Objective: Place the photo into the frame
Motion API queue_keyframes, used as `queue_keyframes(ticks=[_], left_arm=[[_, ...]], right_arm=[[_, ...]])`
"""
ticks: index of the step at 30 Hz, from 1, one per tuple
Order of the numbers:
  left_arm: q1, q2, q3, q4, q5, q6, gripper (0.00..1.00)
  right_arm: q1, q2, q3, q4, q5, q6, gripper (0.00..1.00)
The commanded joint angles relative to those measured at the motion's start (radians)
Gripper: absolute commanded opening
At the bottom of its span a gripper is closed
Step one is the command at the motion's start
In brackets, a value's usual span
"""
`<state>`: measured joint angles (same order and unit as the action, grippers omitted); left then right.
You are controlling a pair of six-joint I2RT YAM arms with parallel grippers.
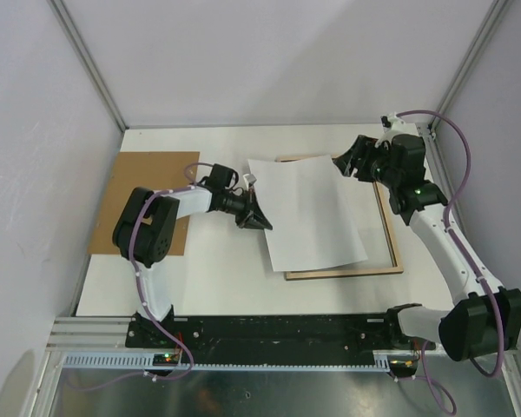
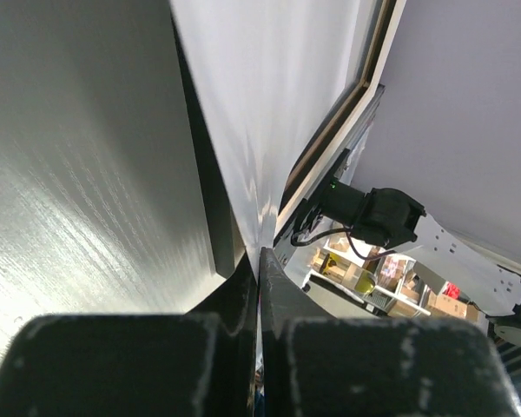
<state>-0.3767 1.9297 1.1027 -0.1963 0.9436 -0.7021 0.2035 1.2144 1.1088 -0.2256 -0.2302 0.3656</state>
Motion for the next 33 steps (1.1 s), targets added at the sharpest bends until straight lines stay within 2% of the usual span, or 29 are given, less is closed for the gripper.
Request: queue_keyframes(ticks=[1, 12, 19, 23, 28, 33], left_arm=[[-0.011, 0.028, 0.064, -0.065, 0.030, 0.048, 0.00], [-0.029, 0.031, 0.100, -0.083, -0.026, 0.079, 0.00], [-0.031, 0.005, 0.107, -0.086, -0.045, 0.105, 0.00], [-0.031, -0.006, 0.105, -0.088, -0.054, 0.114, 0.00], [-0.032, -0.014, 0.103, -0.090, -0.058, 0.126, 0.00], [-0.032, -0.016, 0.105, -0.096, -0.055, 0.136, 0.00]], right_arm=[[-0.039, 0.044, -0.002, -0.024, 0.098, 0.029, 0.68], [-0.204, 0.194, -0.029, 0.031, 0.311, 0.131, 0.67], [-0.328, 0.303, -0.091, 0.071, 0.338, 0.177, 0.57], [-0.345, 0.366, -0.099, 0.054, 0.382, 0.191, 0.46], [-0.360, 0.429, -0.110, 0.036, 0.412, 0.211, 0.24], [-0.361, 0.472, -0.124, 0.021, 0.414, 0.222, 0.14]])
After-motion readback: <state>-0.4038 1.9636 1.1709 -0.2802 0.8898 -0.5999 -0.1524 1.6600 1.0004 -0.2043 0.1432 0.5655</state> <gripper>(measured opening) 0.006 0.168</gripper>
